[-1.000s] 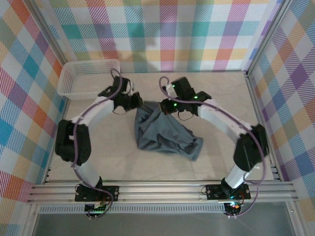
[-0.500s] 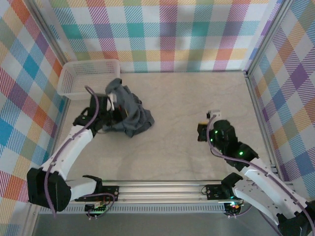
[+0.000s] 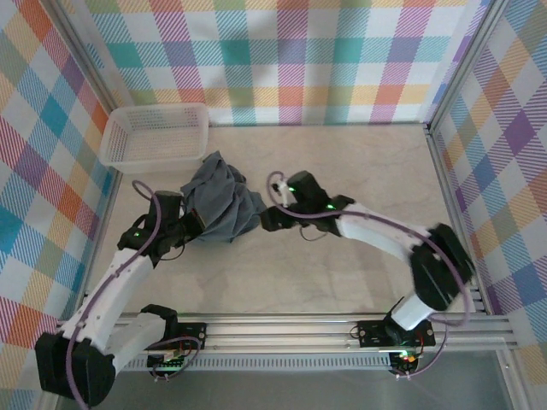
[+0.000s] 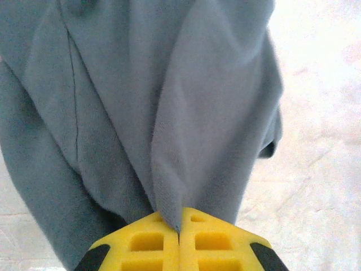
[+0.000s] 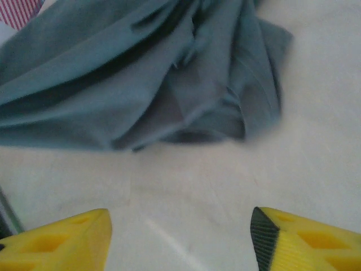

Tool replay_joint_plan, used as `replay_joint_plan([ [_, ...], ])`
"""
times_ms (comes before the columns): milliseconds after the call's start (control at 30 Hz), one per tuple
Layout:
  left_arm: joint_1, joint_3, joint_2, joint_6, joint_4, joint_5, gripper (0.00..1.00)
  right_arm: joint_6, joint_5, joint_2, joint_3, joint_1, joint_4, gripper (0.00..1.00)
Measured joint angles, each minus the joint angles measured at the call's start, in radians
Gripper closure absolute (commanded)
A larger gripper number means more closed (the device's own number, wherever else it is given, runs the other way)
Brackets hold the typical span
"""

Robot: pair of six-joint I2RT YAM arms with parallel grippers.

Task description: Fold the inside-out t-shirt

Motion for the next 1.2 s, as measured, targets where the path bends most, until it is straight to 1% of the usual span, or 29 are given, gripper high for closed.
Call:
replay_joint_plan([
  [67,0.000,0.005,-0.038,-0.017,-0.006,-0.013,1.00,0.008,0.016,0.124,0.087,0.004,0.030,0.24],
  [133,0.000,0.018,-0.049,-0.033,-0.011,-0.015,1.00,0.011,0.012,0.235,0.164,0.002,0.050,0.27],
  [233,0.000,0.040,-0.051,-0.057,-0.018,-0.015,1.00,0.042,0.001,0.401,0.303,0.000,0.046,0.42],
  [267,0.001,0.050,-0.052,-0.066,-0.025,-0.015,1.00,0.052,0.000,0.439,0.331,-0.001,0.046,0.56],
  [333,0.004,0.066,-0.060,-0.077,-0.037,-0.015,1.00,0.068,-0.013,0.472,0.342,-0.006,0.049,0.92],
  [367,0.008,0.076,-0.067,-0.083,-0.042,-0.015,1.00,0.077,-0.024,0.474,0.341,-0.011,0.041,1.00],
  [433,0.026,0.092,-0.084,-0.091,-0.061,-0.015,1.00,0.090,-0.035,0.462,0.340,-0.017,0.039,1.00],
  [500,0.060,0.105,-0.098,-0.092,-0.080,-0.016,1.00,0.097,-0.035,0.411,0.305,-0.028,0.047,1.00],
  [567,0.104,0.115,-0.107,-0.092,-0.102,-0.014,1.00,0.109,-0.028,0.295,0.221,-0.052,0.059,1.00],
  [633,0.147,0.119,-0.113,-0.091,-0.119,-0.002,1.00,0.125,-0.036,0.127,0.117,-0.098,0.074,1.00],
  [700,0.166,0.119,-0.109,-0.089,-0.120,0.032,1.00,0.142,-0.055,-0.040,0.050,-0.157,0.080,1.00],
  [767,0.167,0.121,-0.092,-0.083,-0.105,0.107,1.00,0.146,-0.084,-0.173,0.036,-0.206,0.075,1.00],
  [833,0.166,0.128,-0.056,-0.070,-0.060,0.222,1.00,0.145,-0.115,-0.275,0.041,-0.238,0.056,1.00],
  [900,0.164,0.145,-0.016,-0.060,-0.013,0.327,1.00,0.135,-0.140,-0.331,0.061,-0.240,0.004,1.00],
  [967,0.151,0.187,0.017,-0.037,-0.002,0.404,1.00,0.122,-0.163,-0.354,0.095,-0.240,-0.065,1.00],
  [1100,0.113,0.367,0.022,0.021,-0.007,0.477,1.00,0.084,-0.185,-0.412,0.134,-0.240,-0.193,1.00],
  [1200,0.094,0.491,-0.017,0.042,0.009,0.478,1.00,0.068,-0.145,-0.509,0.136,-0.240,-0.245,1.00],
])
